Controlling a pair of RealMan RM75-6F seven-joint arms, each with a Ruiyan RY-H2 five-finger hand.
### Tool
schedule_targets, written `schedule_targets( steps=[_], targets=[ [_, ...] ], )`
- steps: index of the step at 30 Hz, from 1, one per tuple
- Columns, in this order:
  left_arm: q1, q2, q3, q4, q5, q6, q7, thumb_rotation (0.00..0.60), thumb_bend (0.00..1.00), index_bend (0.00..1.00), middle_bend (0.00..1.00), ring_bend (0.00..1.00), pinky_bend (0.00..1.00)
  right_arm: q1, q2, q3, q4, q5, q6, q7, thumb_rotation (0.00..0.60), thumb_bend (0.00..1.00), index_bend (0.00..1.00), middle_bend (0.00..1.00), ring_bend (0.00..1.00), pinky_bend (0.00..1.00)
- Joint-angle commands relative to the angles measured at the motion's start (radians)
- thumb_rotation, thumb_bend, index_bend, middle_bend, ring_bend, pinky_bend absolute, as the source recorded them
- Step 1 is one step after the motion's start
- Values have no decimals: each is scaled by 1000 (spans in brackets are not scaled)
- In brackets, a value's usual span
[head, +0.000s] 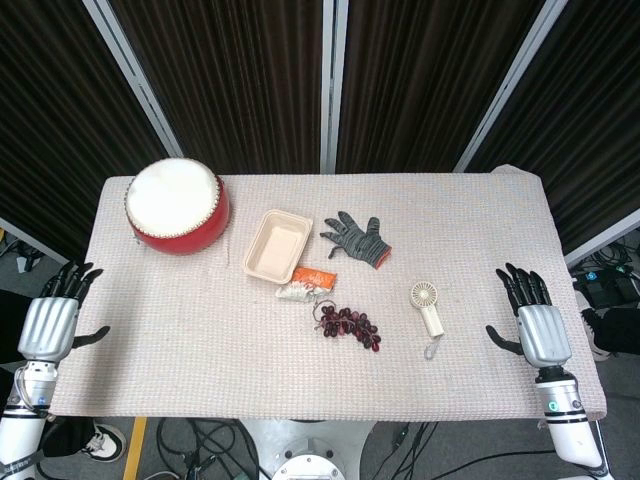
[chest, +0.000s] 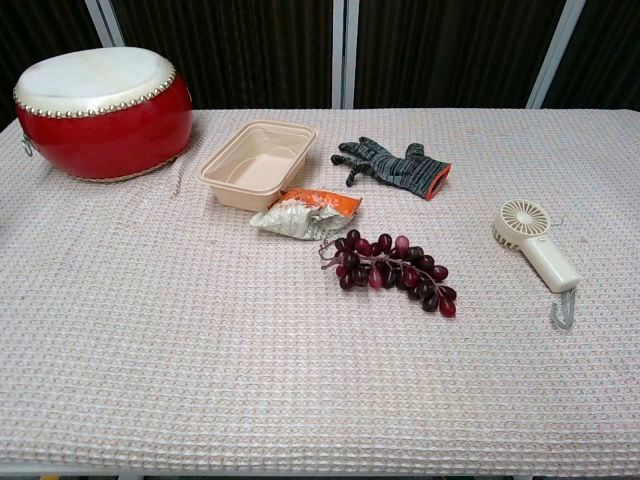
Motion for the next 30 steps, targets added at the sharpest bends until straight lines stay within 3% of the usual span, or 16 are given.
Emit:
schedule_targets(
  steps=[1, 15, 18, 22, 24, 27, 30],
  targets=[
    [0, 0, 2, 2, 0, -3, 0, 600, 0, 145, 97, 17, 186, -1, 2, -1, -2, 0, 0, -1, 600, 150, 0, 0, 0, 0],
    [5, 7, 0, -4, -3, 5, 1, 600, 0, 145, 97, 17, 186, 19, 19, -6, -50, -11, -34, -35, 600, 181, 0, 0, 0, 0],
    [4, 7, -2, -1, -12, -5, -6, 600, 0, 145, 96, 17, 186, 20, 10, 6, -50, -6, -22, -36, 600, 324, 0, 30, 16, 64],
    [-6, 4, -3, 3, -6, -13, -1, 600, 0, 146, 97, 17, 185, 18, -1, 4, -43, -2, -22, -40, 600, 844, 0, 171, 159, 310],
    [-5, -6, -3, 15, -10, -14, -9, 600, 0, 146, 97, 17, 185, 17, -9, 3, -29, -5, -17, -37, 600, 921, 0, 299, 268, 388],
    [-3, -16, 3, 27, -13, -24, -25, 600, 0, 146, 97, 17, 185, 18, -11, -3, -25, -1, -31, -20, 600, 951, 0, 480, 432, 486],
    [-3, -21, 4, 38, -10, -22, -29, 600, 0, 145, 97, 17, 185, 22, -13, -1, -25, -1, -34, -44, 600, 1000, 0, 540, 485, 555]
  ],
)
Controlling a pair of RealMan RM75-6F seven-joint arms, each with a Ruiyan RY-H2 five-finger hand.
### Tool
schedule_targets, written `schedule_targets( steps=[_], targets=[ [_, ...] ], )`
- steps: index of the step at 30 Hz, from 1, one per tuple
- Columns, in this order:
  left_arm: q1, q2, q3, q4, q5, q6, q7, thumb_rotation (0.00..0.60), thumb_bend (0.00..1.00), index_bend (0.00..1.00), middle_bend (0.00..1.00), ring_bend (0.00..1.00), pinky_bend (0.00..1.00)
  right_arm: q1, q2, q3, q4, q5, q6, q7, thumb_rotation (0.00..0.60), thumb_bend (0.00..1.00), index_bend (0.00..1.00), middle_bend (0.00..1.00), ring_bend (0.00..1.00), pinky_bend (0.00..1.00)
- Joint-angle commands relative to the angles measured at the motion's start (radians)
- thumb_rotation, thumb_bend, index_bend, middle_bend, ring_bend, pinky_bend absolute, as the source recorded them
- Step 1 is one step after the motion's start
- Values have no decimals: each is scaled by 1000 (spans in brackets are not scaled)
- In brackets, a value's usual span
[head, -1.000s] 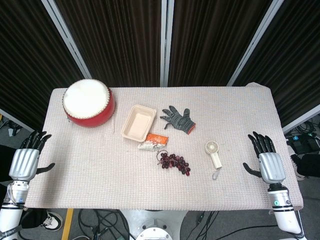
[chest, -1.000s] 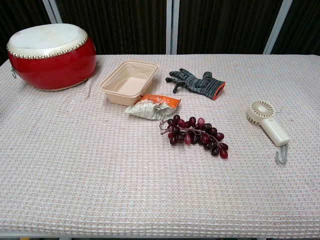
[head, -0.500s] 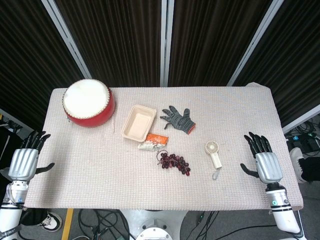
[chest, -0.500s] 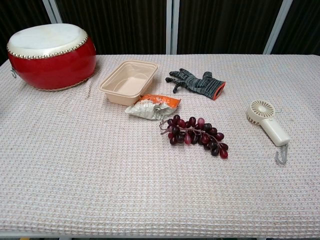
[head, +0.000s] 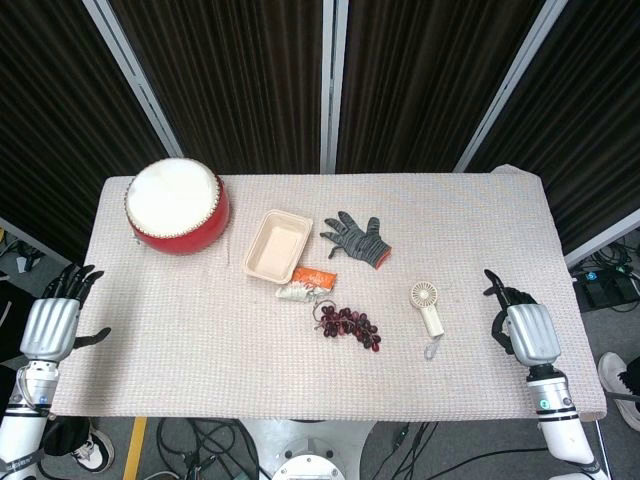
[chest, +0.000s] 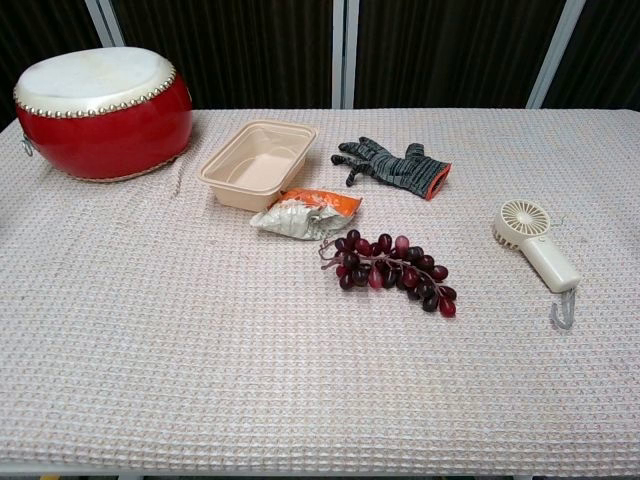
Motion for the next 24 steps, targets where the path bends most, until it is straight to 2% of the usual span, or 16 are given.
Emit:
schedule_targets(
  steps=[1, 5, 9, 11, 19, 24],
  targets=[
    [2, -4, -1, 8, -1, 4, -9, 600, 0, 145, 97, 17, 186, 5, -5, 0, -1, 0, -4, -31, 600, 1000, 0, 552, 496, 574],
    [7, -2, 0, 18, 0, 10, -20, 600, 0, 146, 97, 17, 186, 11, -4, -9, -18, 14, -37, -61, 600, 1000, 0, 651, 591, 645],
    [9, -1, 1, 25, 1, 10, -31, 600, 0, 146, 97, 17, 186, 22, -5, -19, -33, 25, -79, -77, 600, 1000, 0, 843, 756, 738],
    [10, -3, 2, 28, 1, 10, -34, 600, 0, 146, 97, 17, 186, 29, -4, -28, -40, 25, -104, -72, 600, 1000, 0, 895, 800, 765],
    [9, -9, 1, 44, -5, 1, -40, 600, 0, 146, 97, 17, 186, 61, -20, -69, -69, 56, -228, -140, 600, 1000, 0, 908, 812, 771],
    [7, -11, 1, 51, -6, -4, -43, 600, 0, 145, 97, 17, 186, 69, -55, -71, -52, 94, -264, -208, 600, 1000, 0, 908, 812, 771]
  ],
)
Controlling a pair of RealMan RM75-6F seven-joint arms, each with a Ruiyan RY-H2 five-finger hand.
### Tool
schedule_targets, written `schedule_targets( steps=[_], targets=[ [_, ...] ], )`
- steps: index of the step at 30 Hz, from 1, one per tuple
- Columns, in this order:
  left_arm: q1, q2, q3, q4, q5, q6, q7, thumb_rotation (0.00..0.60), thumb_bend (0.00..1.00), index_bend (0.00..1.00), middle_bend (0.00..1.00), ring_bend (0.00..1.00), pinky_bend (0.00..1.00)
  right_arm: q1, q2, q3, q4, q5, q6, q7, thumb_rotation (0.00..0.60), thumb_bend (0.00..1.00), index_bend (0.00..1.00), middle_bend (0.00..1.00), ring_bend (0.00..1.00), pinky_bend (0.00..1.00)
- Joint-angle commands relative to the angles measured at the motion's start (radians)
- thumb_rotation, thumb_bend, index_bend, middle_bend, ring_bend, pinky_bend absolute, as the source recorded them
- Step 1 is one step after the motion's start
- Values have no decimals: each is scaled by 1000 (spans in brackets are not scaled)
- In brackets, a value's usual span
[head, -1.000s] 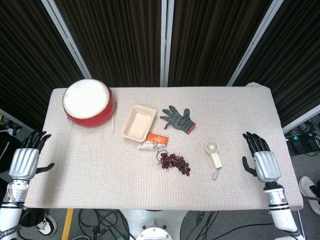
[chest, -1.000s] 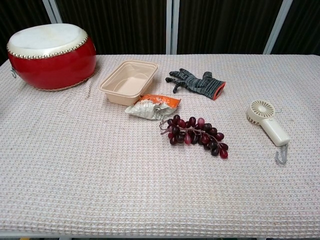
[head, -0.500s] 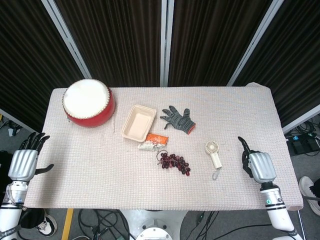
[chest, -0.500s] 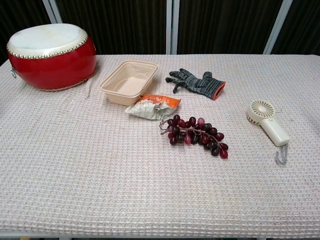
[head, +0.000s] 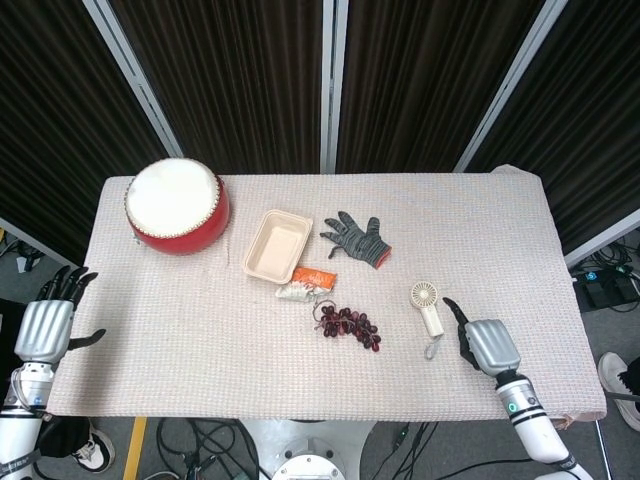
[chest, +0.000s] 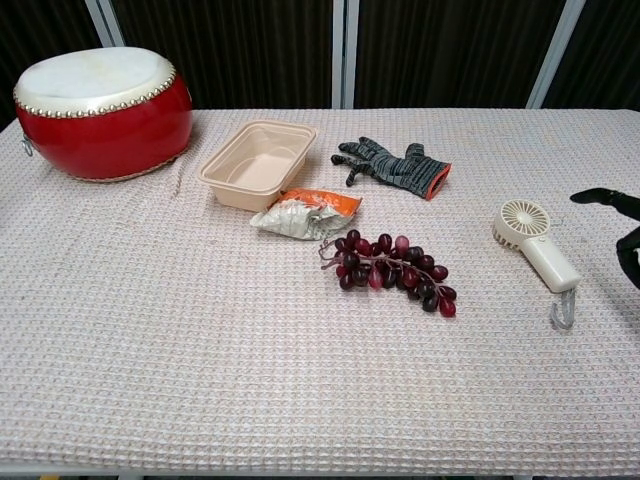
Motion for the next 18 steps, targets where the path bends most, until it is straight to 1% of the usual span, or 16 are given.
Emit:
schedule_targets(
  steps=[1, 9, 18],
  targets=[
    [-2, 1, -1, 2, 0, -2, -1, 600, 0, 145, 97, 17, 186, 12, -22, -3, 4, 37, -38, -43, 600, 1000, 0, 908, 812, 771],
    [-6, -1, -6, 21, -11, -17, -14, 600, 0, 145, 97, 17, 186, 37, -45, -2, 12, 80, -99, -81, 600, 1000, 0, 909, 812, 771],
    [-6, -8, -4, 37, -10, -21, -27, 600, 0, 146, 97, 17, 186, 40, -57, -6, 17, 87, -100, -97, 600, 1000, 0, 909, 812, 771]
  ],
)
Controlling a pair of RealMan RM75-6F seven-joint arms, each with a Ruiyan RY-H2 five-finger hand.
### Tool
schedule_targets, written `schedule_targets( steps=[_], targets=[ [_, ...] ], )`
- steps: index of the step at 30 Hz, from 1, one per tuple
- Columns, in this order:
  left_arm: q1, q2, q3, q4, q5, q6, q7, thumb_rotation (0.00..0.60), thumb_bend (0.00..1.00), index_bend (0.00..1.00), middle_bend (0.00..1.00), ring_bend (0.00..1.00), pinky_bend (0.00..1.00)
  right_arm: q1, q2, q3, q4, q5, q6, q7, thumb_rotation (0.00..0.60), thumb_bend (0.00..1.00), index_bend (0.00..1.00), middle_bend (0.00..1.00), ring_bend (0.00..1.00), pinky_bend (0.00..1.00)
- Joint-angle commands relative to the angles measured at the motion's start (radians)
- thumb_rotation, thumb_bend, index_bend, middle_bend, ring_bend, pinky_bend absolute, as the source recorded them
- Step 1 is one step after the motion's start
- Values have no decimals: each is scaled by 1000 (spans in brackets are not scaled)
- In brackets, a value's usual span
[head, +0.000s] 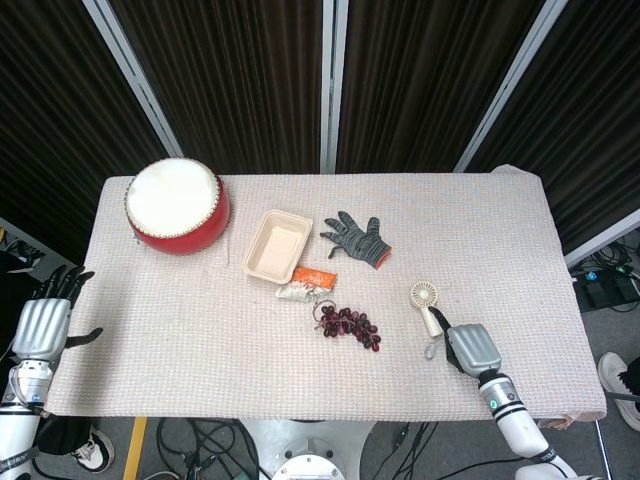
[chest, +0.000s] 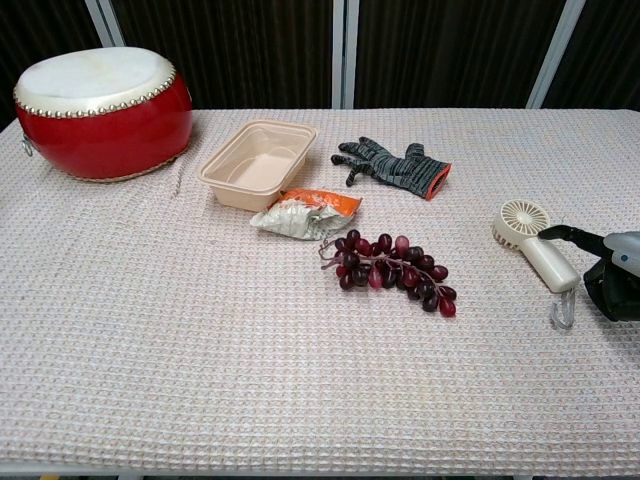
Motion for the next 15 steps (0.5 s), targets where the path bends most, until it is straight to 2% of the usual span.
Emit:
schedule_targets(
  steps=[1, 10, 15],
  targets=[
    [-1, 0, 0, 0, 1, 1, -1, 600, 0, 146, 97, 17, 185, -1, 0, -2, -1, 1, 2, -3, 600, 1000, 0, 909, 812, 771],
    [0, 7, 1, -12, 5, 5, 5, 600, 0, 145, 97, 17, 185, -2, -2, -10, -8, 17, -14, 3, 600, 1000, 0, 909, 812, 771],
    [-3, 9, 2, -18, 8, 2, 11, 600, 0, 145, 97, 17, 185, -2, 11, -10, -23, 47, -53, 60, 600, 1000, 0, 909, 812, 771]
  ],
)
